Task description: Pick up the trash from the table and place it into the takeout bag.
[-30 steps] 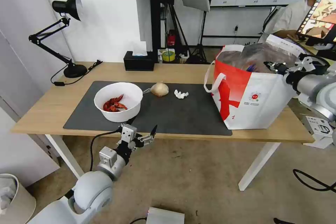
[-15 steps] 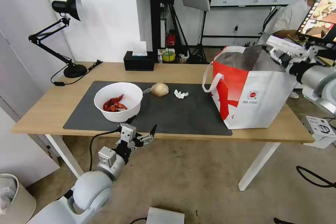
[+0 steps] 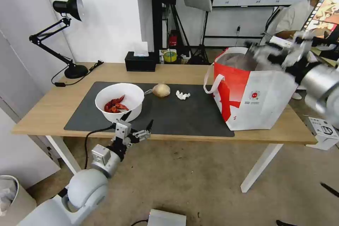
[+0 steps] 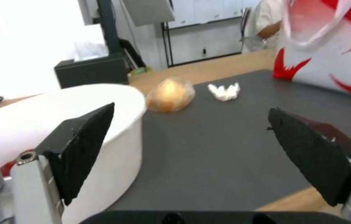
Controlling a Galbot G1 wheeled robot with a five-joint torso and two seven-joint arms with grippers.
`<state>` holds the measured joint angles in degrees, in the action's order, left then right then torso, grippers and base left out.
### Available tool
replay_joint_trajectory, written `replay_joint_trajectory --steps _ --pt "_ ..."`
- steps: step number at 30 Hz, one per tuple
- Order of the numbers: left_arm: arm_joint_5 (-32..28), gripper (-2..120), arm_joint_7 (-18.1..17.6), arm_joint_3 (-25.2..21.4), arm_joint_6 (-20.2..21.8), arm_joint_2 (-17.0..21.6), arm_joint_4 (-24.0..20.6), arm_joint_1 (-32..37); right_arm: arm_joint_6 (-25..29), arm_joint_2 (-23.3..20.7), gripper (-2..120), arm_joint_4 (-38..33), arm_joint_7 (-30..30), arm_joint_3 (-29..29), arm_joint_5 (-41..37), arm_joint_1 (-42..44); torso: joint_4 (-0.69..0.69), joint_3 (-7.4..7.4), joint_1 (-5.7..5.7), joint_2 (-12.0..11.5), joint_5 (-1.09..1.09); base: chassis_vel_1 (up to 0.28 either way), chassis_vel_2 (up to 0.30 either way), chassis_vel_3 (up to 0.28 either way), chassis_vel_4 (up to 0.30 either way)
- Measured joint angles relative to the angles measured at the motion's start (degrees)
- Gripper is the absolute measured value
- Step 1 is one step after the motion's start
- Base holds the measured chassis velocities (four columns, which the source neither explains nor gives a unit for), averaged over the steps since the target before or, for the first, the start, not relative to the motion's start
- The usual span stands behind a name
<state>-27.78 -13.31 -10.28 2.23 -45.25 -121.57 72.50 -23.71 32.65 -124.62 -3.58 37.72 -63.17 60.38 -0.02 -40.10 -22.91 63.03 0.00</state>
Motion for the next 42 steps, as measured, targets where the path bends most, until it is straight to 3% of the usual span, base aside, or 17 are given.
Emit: replay_joint_trajectory --steps 5,10,16,24,42 --pt "0.63 100 1.19 -2.44 -0.12 -0.05 -0.44 2.99 3.53 0.06 100 -3.24 -1.04 0.82 2.22 7.10 0.02 0.00 0.00 0.00 0.00 0.000 0.000 0.000 0.000" --pt "1.60 100 1.87 -5.39 -0.32 -0.44 -0.93 6.34 7.75 3.02 100 -4.92 -1.45 1.01 7.46 15.95 0.02 0.00 0.00 0.00 0.00 0.000 0.000 0.000 0.000" --pt "1.94 100 3.05 -8.17 -1.44 -0.32 0.33 8.36 15.35 7.37 100 -1.75 -2.42 0.58 15.07 25.59 0.02 0.00 0.01 0.00 0.00 0.000 0.000 0.000 0.000" --pt "1.65 100 3.15 -8.49 -1.45 0.00 2.02 9.11 24.45 12.14 100 3.25 -2.28 -0.33 20.13 32.35 0.01 0.00 0.00 0.00 0.00 0.000 0.000 0.000 0.000" --pt "-5.01 100 -0.43 -11.36 0.40 -1.39 2.78 13.75 26.55 17.17 100 5.08 -1.72 -1.52 20.78 35.35 0.02 0.00 0.00 -0.01 0.00 0.000 0.000 0.000 0.000"
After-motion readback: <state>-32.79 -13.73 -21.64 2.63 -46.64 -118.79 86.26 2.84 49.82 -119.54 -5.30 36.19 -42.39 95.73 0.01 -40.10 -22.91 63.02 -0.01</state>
